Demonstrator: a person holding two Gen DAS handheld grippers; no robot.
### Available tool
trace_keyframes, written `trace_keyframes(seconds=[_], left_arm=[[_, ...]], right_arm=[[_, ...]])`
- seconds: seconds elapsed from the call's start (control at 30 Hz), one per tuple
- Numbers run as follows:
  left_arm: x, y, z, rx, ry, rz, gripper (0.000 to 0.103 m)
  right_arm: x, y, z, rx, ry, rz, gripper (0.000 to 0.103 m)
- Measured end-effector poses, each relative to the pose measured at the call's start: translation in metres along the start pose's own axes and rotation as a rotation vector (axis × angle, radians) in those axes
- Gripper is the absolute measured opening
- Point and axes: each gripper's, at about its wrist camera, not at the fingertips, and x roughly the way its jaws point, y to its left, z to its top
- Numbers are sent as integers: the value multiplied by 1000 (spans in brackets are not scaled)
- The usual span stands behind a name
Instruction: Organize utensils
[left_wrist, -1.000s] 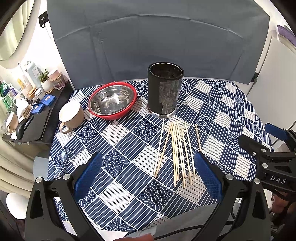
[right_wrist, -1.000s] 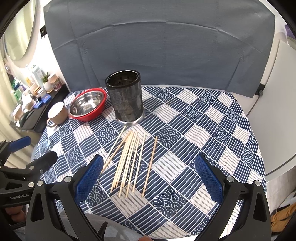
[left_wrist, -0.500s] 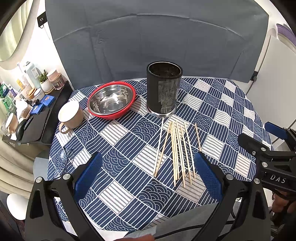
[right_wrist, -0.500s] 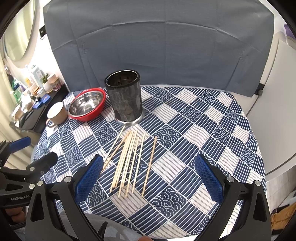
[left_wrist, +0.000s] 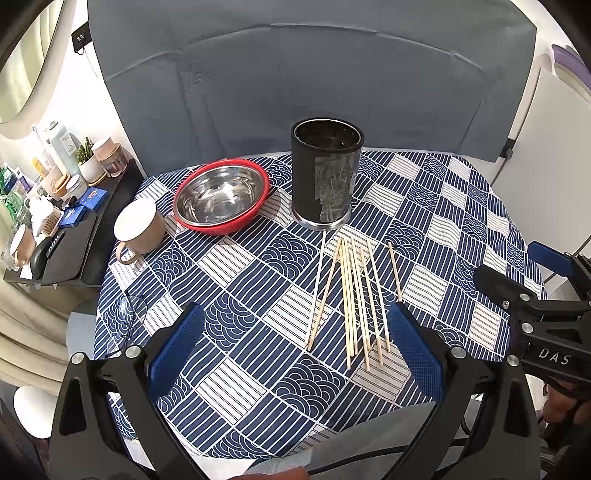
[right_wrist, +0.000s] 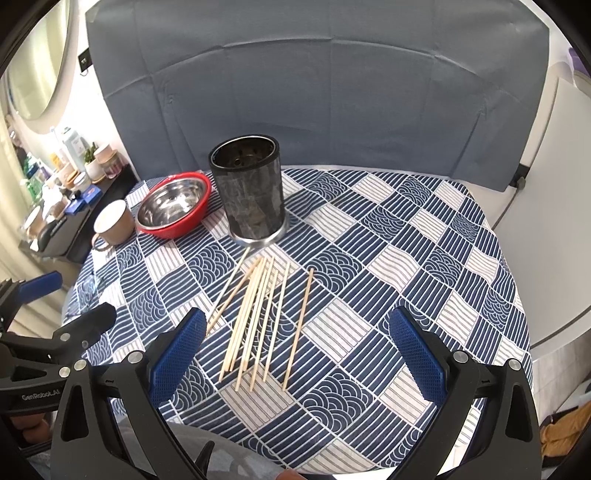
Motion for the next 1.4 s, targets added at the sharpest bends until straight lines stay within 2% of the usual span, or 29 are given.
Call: trace_keyframes(seconds=[0.23,0.67,1.03,1.4], left_arm=[[4,0,0,-6,18,-1,97],[35,7,9,-30,116,-13,97],[83,20,16,-62,286,-22,97],[147,24,18,-85,359,-38,97]], right_arm=[[8,0,-1,5,31,5,95],[28,-9,3,45,100,5,95],[73,-28,5,98,237,-19,95],[135,-40,-7,71,318,-87,95]])
